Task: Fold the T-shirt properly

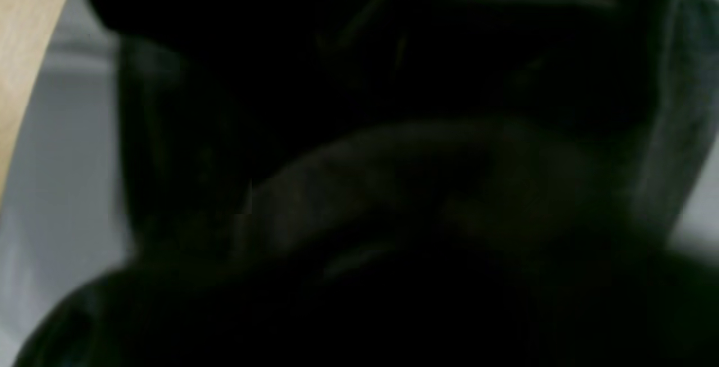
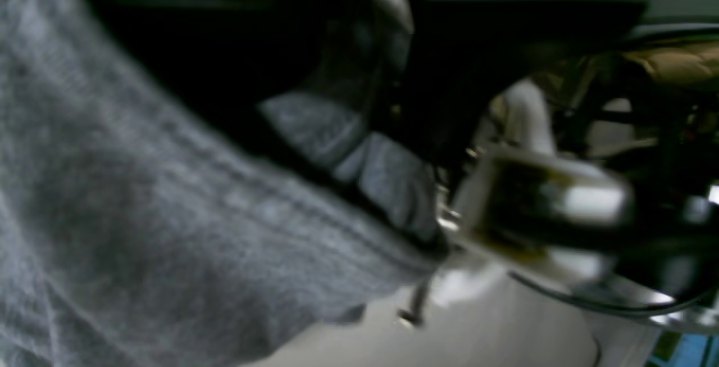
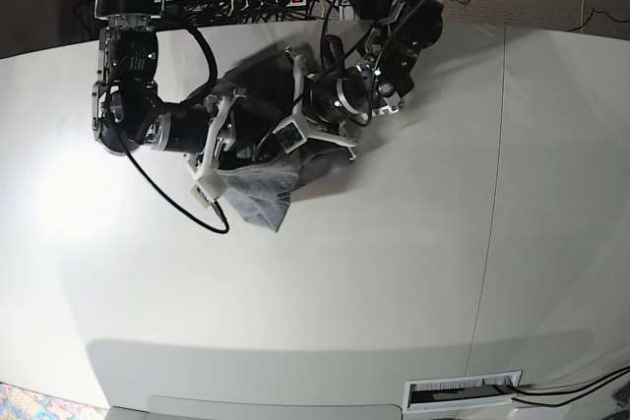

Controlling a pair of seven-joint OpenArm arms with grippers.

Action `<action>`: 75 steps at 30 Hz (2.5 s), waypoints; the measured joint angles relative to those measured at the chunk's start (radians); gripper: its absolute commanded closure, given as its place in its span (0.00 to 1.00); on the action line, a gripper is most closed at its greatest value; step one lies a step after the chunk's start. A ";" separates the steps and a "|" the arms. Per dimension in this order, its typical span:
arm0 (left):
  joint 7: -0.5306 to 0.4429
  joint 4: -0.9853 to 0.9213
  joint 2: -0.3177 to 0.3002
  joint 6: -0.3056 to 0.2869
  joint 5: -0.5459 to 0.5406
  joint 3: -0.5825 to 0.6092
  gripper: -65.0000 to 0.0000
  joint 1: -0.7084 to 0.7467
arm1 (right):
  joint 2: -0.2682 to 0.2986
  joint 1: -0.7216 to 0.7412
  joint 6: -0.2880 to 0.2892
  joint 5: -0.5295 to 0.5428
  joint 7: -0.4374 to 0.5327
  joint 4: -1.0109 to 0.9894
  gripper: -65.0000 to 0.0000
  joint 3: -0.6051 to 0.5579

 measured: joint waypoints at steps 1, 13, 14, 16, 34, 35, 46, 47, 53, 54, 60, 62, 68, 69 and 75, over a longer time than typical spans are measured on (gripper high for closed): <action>0.027 0.020 -0.008 0.020 0.003 0.000 1.00 0.001 | 0.000 0.000 0.000 0.000 0.000 0.000 1.00 0.000; 0.201 0.212 -0.054 0.111 0.131 -0.004 1.00 0.072 | 0.000 0.000 0.000 -0.121 0.099 0.000 1.00 -0.001; 0.209 0.230 -0.057 0.111 0.133 -0.004 1.00 0.084 | 0.000 0.000 0.000 -0.131 0.111 0.000 1.00 -0.001; 0.218 0.262 -0.059 0.108 0.135 -0.004 1.00 0.106 | 0.000 0.000 0.000 -0.137 0.121 0.000 1.00 -0.001; 0.130 0.355 -0.285 0.156 0.203 -0.025 1.00 0.142 | -0.057 0.018 0.000 -0.159 0.138 0.000 1.00 -0.001; 0.121 0.355 -0.292 0.157 0.175 -0.040 1.00 0.142 | -0.061 0.019 0.000 -0.156 0.138 0.000 1.00 -0.001; -0.084 0.224 -0.299 0.155 0.026 -0.108 1.00 0.139 | -0.192 0.028 0.000 -0.128 0.129 0.000 1.00 0.000; -0.132 0.202 -0.299 0.159 0.027 -0.108 1.00 0.139 | -0.208 0.031 0.000 -0.128 0.130 0.000 1.00 0.000; -0.252 0.124 -0.296 0.164 0.057 -0.108 1.00 0.126 | -0.295 0.039 0.000 -0.128 0.127 0.000 1.00 0.000; -0.252 0.124 -0.296 0.164 0.057 -0.108 1.00 0.125 | -0.306 0.039 0.000 -0.128 0.127 0.000 1.00 0.000; -0.240 0.123 -0.297 0.163 0.037 -0.108 1.00 0.113 | -0.343 0.036 -0.002 -0.235 0.193 0.000 1.00 -0.008; -0.238 0.123 -0.296 0.163 0.037 -0.108 1.00 0.113 | -0.343 0.036 -0.004 -0.268 0.207 0.000 1.00 -0.034; -0.236 0.123 -0.297 0.163 0.037 -0.108 1.00 0.111 | -0.344 0.036 -0.004 -0.349 0.322 -0.038 1.00 -0.125; -0.236 0.123 -0.296 0.163 0.037 -0.108 1.00 0.111 | -0.346 0.036 -0.003 -0.369 0.341 -0.052 1.00 -0.140; -0.237 0.123 -0.296 0.167 0.053 -0.108 1.00 0.111 | -0.349 0.036 -0.008 -0.403 0.414 -0.096 0.96 -0.166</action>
